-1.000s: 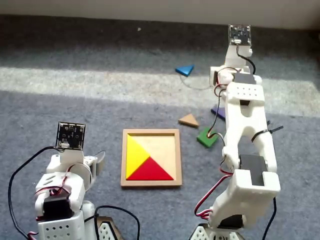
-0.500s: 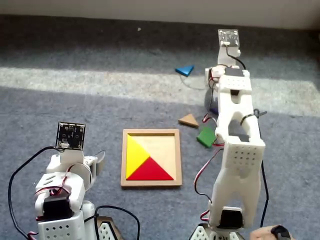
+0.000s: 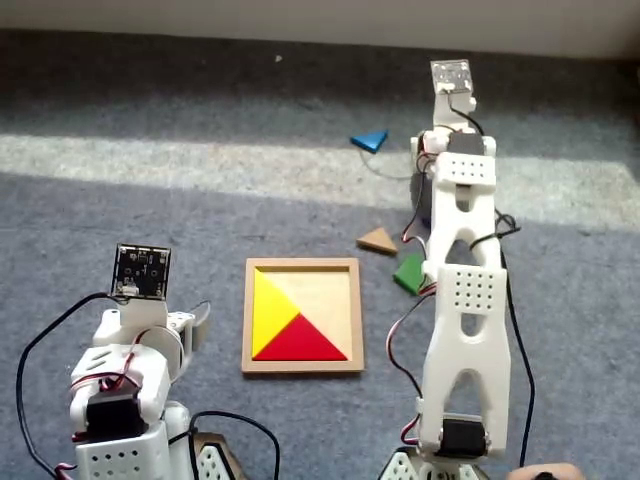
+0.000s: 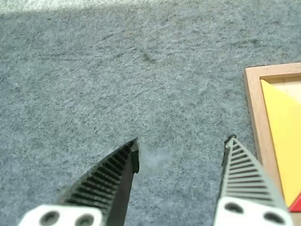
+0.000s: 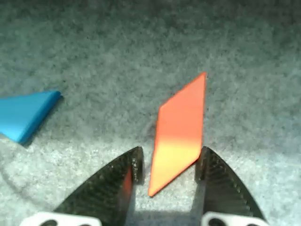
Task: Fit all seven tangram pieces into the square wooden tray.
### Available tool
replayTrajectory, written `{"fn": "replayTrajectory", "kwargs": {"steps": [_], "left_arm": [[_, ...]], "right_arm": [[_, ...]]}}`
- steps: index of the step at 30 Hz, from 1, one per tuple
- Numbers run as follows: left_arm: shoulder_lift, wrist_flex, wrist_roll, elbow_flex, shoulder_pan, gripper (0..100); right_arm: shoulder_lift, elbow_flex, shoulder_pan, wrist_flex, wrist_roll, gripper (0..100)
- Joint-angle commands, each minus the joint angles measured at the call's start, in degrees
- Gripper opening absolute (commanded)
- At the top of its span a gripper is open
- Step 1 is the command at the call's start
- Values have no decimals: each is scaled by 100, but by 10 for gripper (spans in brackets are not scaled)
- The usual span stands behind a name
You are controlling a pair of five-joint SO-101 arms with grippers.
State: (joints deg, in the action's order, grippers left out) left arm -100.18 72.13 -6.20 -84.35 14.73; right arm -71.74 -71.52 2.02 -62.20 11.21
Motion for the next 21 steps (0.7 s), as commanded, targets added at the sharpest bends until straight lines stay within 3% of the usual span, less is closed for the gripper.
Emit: {"fn": "replayTrajectory", "kwargs": {"steps": [1, 5, 21], "left_arm": [[-66, -70, 18, 31, 57, 292], [-66, -70, 18, 22, 57, 292], [-66, -88, 18, 22, 57, 292]], "right_arm": [[-22, -673, -22, -426, 237, 163], [-13, -884, -40, -787, 246, 73], [-13, -2791, 22, -2914, 255, 57]]}}
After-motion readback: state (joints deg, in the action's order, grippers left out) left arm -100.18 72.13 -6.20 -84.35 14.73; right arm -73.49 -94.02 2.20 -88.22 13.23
